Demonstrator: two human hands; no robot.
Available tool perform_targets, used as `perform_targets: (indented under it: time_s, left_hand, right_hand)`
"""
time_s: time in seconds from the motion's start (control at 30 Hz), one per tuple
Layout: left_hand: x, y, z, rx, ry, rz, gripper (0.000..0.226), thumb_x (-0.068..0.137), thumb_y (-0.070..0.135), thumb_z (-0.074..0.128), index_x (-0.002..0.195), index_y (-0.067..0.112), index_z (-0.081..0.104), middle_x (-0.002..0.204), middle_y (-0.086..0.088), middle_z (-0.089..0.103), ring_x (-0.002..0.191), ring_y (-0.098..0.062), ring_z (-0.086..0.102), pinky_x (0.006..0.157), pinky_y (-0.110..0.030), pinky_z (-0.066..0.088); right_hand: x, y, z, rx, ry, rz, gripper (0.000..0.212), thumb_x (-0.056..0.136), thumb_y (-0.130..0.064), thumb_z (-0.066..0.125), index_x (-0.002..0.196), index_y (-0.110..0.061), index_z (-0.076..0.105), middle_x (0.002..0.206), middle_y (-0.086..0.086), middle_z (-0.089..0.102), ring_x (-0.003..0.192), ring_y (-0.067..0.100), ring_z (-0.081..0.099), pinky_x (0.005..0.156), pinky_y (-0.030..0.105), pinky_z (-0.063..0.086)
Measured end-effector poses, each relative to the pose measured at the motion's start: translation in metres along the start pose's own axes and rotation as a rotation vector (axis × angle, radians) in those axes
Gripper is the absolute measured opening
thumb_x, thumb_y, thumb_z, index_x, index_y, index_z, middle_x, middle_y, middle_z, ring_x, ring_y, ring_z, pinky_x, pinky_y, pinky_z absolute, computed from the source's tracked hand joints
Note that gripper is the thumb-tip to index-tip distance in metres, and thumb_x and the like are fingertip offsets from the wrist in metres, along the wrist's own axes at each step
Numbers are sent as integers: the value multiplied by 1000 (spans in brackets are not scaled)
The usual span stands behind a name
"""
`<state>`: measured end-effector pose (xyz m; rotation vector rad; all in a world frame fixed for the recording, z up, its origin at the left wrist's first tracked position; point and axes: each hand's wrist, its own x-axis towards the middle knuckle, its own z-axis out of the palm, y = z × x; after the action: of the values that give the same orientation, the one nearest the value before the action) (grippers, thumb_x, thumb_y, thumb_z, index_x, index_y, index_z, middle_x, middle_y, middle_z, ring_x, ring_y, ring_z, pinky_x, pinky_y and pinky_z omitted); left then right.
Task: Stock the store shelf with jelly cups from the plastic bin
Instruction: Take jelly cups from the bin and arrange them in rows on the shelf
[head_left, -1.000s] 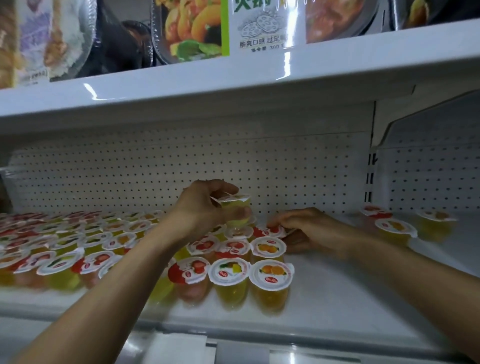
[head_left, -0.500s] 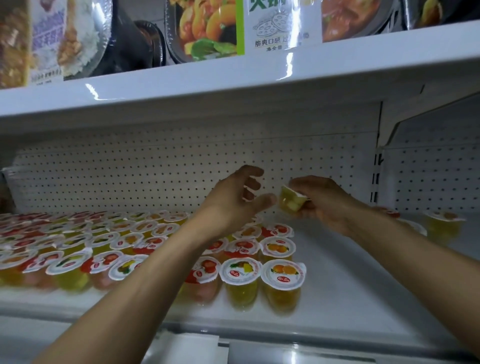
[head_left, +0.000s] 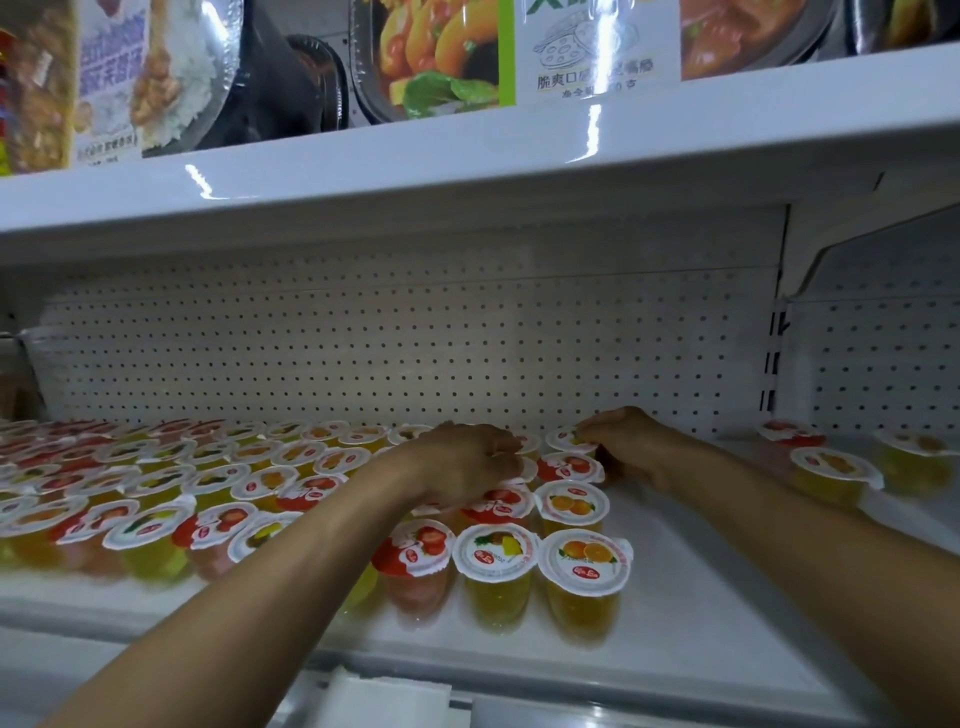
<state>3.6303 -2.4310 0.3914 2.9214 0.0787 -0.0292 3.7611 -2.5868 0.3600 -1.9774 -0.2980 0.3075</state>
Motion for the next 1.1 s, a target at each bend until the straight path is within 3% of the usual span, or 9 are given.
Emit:
perform_targets:
  time_s: [0.07,0.2,0.3,0.37,0.47,0.67,0.83,1.0,1.1]
  left_hand:
    - [1,-2,1,24,-4,1,47,104,46,30,150,33,33,159,8,27,146,-19,23,118,-34,14]
    - [1,-5,3,-6,6,23,49,105,42,33,152,29,32,159,6,28,144,-17,29,113,-27,21]
    - [0,-3,5,-10,19,45,48,106,38,33,152,25,32,159,5,29,142,-15,31,108,-22,23]
    - [-1,-2,3,-36,26,40,47,105,37,34,150,25,35,158,5,31,141,-16,34,103,-21,25]
    - [-4,2,2,-68,76,34,44,104,41,36,146,28,41,154,5,37,135,-17,41,104,-24,31]
    - [-42,32,10,-209,396,193,59,87,67,33,130,35,56,130,14,58,111,-7,59,99,-31,46]
    - [-55,51,34,-154,450,281,56,87,69,31,111,34,67,114,17,67,99,-4,62,90,-34,50]
    - [-55,54,44,-103,464,279,64,88,72,23,111,32,67,115,15,68,98,-7,62,88,-37,50]
    - [-58,55,49,-105,449,277,65,89,75,18,105,34,66,105,17,70,92,0,62,89,-38,50]
  right_hand:
    - [1,-1,3,-39,-13,-2,16,95,-19,59,105,-7,65,93,12,71,72,20,67,62,26,57]
    - [3,0,3,-36,-23,-23,17,95,-20,59,108,-10,64,95,12,71,76,20,68,69,28,58]
    - [2,1,4,-42,-27,-28,17,97,-23,56,105,-10,63,93,11,70,71,18,66,61,25,55]
    - [-1,3,5,-115,-4,-53,22,99,-31,51,100,-11,63,93,9,70,73,16,65,68,26,54]
    - [-8,6,4,-225,78,-187,31,101,-38,42,108,-13,60,107,3,66,91,18,61,88,33,50]
    - [-55,22,-53,-639,356,-541,29,97,-41,43,116,-28,61,124,1,57,120,23,45,96,37,41]
    - [-68,51,-117,-942,441,-290,47,97,-45,42,141,-29,42,145,6,40,132,30,30,104,38,29]
    - [-58,78,-138,-835,316,-215,63,88,-53,42,147,-31,30,144,6,38,126,31,40,105,40,36]
    - [-52,79,-143,-805,225,-184,61,90,-48,50,146,-29,34,146,3,38,126,26,45,104,38,39]
